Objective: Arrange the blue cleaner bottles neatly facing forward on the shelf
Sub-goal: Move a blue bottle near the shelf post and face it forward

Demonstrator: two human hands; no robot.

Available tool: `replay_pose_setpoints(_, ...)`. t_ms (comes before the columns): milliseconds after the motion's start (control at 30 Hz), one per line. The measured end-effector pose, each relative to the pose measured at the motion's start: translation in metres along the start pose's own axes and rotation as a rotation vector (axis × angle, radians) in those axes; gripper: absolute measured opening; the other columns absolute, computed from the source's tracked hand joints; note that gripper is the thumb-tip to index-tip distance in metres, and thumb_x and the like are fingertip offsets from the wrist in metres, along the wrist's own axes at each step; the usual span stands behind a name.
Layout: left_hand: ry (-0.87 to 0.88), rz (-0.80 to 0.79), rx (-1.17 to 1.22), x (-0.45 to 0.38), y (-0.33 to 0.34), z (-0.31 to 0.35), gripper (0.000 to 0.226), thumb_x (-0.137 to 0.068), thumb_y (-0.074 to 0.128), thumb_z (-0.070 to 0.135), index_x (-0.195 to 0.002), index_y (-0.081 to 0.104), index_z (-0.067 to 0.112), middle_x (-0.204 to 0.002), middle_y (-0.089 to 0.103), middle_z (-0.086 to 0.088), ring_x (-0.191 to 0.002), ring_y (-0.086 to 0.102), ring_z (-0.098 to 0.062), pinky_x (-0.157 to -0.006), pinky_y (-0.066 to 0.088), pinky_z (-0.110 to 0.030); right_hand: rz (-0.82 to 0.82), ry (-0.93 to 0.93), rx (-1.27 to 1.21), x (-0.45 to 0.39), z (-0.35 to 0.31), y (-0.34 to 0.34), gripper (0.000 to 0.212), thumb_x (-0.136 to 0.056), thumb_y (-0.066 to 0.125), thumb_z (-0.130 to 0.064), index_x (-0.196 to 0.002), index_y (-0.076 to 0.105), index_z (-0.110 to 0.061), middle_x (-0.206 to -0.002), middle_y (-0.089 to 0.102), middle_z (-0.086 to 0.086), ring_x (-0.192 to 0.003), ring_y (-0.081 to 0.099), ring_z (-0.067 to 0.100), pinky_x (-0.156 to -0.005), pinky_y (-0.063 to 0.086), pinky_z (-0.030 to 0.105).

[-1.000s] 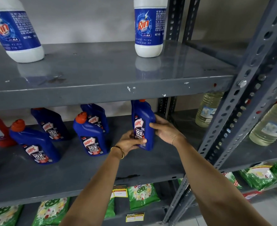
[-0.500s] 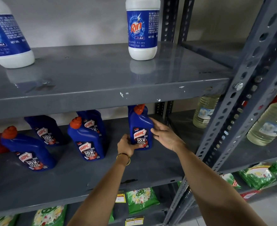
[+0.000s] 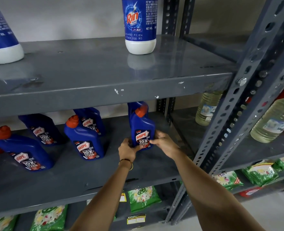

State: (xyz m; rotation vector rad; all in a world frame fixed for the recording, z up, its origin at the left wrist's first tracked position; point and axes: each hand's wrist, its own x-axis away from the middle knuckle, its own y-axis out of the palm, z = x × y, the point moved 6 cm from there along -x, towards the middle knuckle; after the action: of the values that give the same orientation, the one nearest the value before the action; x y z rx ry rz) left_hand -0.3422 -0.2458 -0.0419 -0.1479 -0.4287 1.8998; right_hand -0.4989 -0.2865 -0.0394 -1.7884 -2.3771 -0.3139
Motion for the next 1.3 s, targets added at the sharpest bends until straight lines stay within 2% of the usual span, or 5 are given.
replay_pose_setpoints(100, -0.013, -0.002, -0.006, 0.004, 0.002, -0.002, 0.043, -0.068, 0.078, 0.014, -0.107, 0.061, 0.003, -0.107, 0.069, -0.016, -0.098, 0.064, -0.027, -0.083, 0.05, -0.032, 0.071, 0.027, 0.192, 0.0, 0.013, 0.004, 0.044, -0.079, 0.063, 0.006, -0.121, 0.056, -0.003, -0.123, 0.063, 0.018, -0.112, 0.059, 0.025, -0.095, 0.046, 0.033)
replay_pose_setpoints(267, -0.021, -0.021, -0.026, 0.007, 0.002, -0.003, 0.037, -0.074, 0.073, 0.011, -0.108, 0.062, 0.002, -0.108, 0.07, -0.016, -0.103, 0.063, -0.028, -0.089, 0.047, -0.031, 0.148, 0.02, 0.312, -0.004, 0.023, 0.003, 0.044, -0.082, 0.065, -0.006, -0.125, 0.054, -0.006, -0.124, 0.063, 0.014, -0.116, 0.058, 0.027, -0.104, 0.044, 0.044)
replay_pose_setpoints(367, -0.028, -0.016, -0.031, 0.009, 0.002, -0.003, 0.037, -0.075, 0.072, 0.012, -0.11, 0.062, 0.002, -0.11, 0.069, -0.016, -0.105, 0.062, -0.028, -0.092, 0.047, -0.034, 0.172, 0.016, 0.35, -0.004, 0.025, 0.002, 0.04, -0.084, 0.064, -0.011, -0.123, 0.055, -0.008, -0.123, 0.063, 0.012, -0.115, 0.058, 0.024, -0.101, 0.045, 0.041)
replay_pose_setpoints(600, -0.03, -0.006, -0.062, 0.027, -0.003, -0.005, 0.036, -0.074, 0.074, 0.017, -0.104, 0.064, 0.0, -0.105, 0.07, -0.019, -0.1, 0.064, -0.031, -0.085, 0.051, -0.035, 0.191, -0.011, 0.373, 0.015, 0.03, 0.004, 0.04, -0.084, 0.063, -0.007, -0.123, 0.053, -0.005, -0.124, 0.063, 0.017, -0.116, 0.058, 0.03, -0.103, 0.044, 0.048)
replay_pose_setpoints(1300, -0.017, -0.044, -0.106, 0.097, -0.01, -0.018, 0.042, -0.071, 0.076, 0.022, -0.107, 0.063, 0.004, -0.106, 0.071, -0.016, -0.098, 0.066, -0.028, -0.084, 0.05, -0.033, 0.214, -0.006, 0.412, 0.096, 0.048, 0.007, 0.038, -0.086, 0.062, -0.01, -0.122, 0.053, -0.003, -0.121, 0.064, 0.017, -0.113, 0.059, 0.027, -0.1, 0.046, 0.044)
